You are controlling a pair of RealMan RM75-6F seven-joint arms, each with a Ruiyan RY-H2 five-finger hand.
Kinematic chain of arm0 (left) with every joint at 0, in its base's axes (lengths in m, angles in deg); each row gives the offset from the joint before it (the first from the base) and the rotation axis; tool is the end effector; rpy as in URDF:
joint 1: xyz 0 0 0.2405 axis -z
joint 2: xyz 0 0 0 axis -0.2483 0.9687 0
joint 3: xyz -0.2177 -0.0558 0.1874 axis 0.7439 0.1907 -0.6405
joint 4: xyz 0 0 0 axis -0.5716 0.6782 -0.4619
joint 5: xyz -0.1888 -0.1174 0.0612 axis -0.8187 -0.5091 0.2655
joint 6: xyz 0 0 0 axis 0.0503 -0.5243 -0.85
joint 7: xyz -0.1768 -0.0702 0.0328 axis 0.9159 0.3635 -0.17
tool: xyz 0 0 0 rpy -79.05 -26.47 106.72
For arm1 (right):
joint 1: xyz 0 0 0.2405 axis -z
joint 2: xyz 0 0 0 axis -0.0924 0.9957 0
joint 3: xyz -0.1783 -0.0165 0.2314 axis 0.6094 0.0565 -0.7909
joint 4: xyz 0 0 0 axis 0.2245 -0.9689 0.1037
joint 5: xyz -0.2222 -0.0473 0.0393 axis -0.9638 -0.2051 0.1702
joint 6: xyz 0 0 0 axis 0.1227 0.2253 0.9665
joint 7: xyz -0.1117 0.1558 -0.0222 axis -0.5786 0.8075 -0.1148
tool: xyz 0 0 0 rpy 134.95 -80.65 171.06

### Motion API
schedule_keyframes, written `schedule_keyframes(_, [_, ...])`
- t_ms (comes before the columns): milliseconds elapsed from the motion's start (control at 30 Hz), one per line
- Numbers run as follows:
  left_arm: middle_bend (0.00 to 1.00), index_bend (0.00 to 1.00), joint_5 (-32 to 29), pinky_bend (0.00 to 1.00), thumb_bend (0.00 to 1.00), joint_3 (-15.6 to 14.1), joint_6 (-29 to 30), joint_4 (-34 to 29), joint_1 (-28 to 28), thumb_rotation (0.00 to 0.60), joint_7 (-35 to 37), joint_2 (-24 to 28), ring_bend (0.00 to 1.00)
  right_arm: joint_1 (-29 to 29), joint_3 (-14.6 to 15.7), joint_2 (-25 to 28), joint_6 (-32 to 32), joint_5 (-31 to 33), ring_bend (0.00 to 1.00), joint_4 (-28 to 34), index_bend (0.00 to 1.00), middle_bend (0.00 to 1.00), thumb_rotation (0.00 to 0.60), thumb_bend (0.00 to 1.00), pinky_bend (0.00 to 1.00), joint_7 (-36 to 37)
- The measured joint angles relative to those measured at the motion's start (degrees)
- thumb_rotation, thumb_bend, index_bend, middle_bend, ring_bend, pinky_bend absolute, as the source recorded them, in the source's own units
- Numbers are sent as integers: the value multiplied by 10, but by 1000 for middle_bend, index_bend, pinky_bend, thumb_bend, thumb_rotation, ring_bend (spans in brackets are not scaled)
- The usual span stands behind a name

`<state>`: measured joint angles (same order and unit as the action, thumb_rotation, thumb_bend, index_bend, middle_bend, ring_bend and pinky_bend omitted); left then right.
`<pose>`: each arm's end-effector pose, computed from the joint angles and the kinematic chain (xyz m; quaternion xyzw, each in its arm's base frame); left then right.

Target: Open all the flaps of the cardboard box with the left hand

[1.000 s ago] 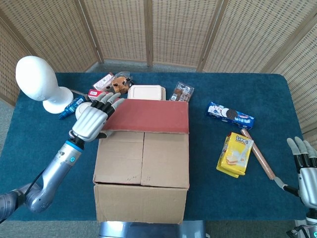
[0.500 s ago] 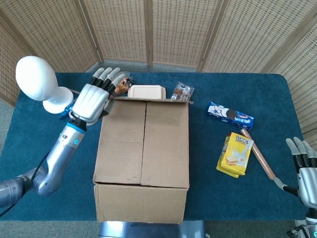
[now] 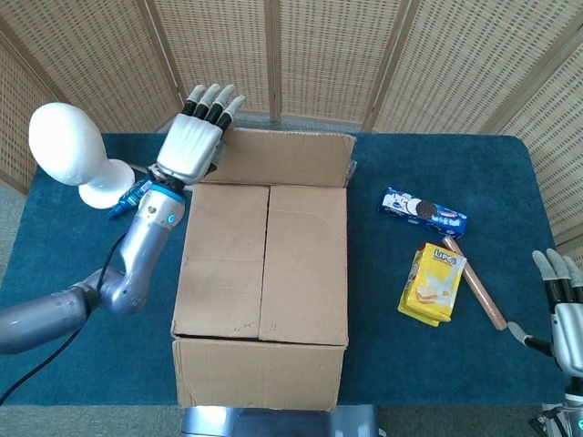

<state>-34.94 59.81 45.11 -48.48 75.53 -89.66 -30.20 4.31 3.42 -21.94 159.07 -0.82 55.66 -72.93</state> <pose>-0.0258 0.5456 0.0872 -0.6946 -0.1836 -0.4336 0.5439 -0.3356 -0.2221 0.2022 0.5535 -0.3526 0.4106 0.6330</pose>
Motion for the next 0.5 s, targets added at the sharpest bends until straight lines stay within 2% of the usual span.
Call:
schedule_keyframes(233, [0, 0, -33, 52, 539, -10, -42, 87, 34, 600, -6, -54, 0, -6, -6, -2, -14, 17, 0, -2, 0, 0, 600, 0, 144, -2])
schedule_keyframes(500, [0, 0, -30, 26, 538, -15, -34, 130, 42, 600, 2, -68, 0, -10, -6, -4, -20, 19, 0, -2, 0, 0, 600, 0, 144, -8])
